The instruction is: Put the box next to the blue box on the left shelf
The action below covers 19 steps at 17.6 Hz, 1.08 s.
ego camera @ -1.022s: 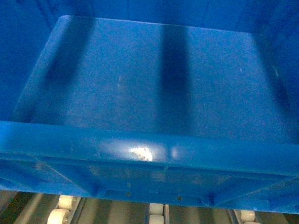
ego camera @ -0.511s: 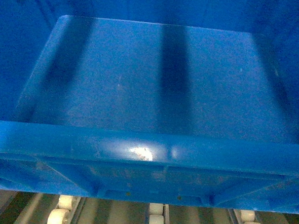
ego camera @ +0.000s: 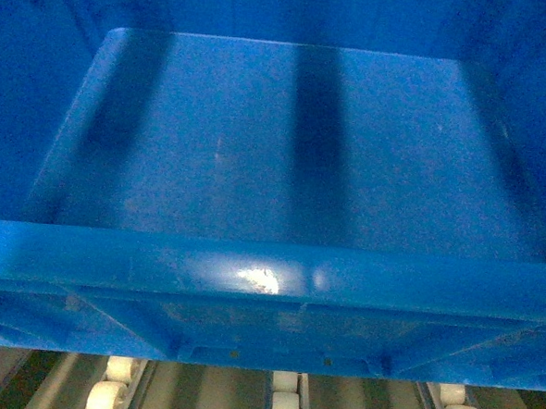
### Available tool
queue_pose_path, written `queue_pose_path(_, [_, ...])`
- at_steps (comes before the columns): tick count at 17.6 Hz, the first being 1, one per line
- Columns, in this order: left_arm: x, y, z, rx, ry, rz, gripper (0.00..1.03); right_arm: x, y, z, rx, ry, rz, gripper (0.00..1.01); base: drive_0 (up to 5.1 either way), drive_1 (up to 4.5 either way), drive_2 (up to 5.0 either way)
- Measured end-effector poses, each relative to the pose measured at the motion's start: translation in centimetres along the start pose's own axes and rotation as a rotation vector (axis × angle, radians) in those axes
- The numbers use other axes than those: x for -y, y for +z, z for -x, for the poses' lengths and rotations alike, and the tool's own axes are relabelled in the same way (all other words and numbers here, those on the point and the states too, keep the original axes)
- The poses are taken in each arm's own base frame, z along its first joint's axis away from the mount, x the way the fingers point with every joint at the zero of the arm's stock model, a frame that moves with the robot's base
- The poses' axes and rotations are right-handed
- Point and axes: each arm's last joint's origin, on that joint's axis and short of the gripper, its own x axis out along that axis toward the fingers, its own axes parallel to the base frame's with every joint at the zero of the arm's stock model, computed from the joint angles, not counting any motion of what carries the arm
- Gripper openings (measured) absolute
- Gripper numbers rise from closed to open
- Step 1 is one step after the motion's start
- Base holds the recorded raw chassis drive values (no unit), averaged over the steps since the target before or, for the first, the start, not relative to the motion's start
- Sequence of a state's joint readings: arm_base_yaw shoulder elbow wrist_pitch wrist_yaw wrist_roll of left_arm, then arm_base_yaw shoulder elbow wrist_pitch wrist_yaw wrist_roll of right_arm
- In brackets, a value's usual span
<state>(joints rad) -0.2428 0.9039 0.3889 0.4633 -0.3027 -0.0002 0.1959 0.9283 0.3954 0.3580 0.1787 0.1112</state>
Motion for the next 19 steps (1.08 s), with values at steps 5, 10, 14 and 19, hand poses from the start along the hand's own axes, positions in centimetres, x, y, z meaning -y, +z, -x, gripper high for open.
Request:
queue_pose_path(5, [0.0, 0.0, 0.0, 0.000, 0.000, 0.000, 0.17, 0.0, 0.0, 0.0, 0.000, 0.000, 0.000, 0.09, 0.0, 0.00, 0.0])
queue_pose_path(10, [0.4, 0.2, 0.0, -0.076, 0.080, -0.013, 0.16, 0.2, -0.1, -0.1, 0.009, 0.061, 0.006, 0.09, 0.0, 0.00, 0.0])
queue_pose_path(14, [0.6, -1.2, -1.3, -0.144, 0.057, -0.028, 0.16, 0.9, -1.2, -0.6, -0.116, 0.045, -0.002, 0.09, 0.0, 0.00, 0.0])
queue_pose_path(19, [0.8, -4.3, -3.2, -0.293, 0.017, -0.037, 0.16, 1.3, -3.0, -1.3, -0.254, 0.019, 0.001, 0.09, 0.0, 0.00, 0.0])
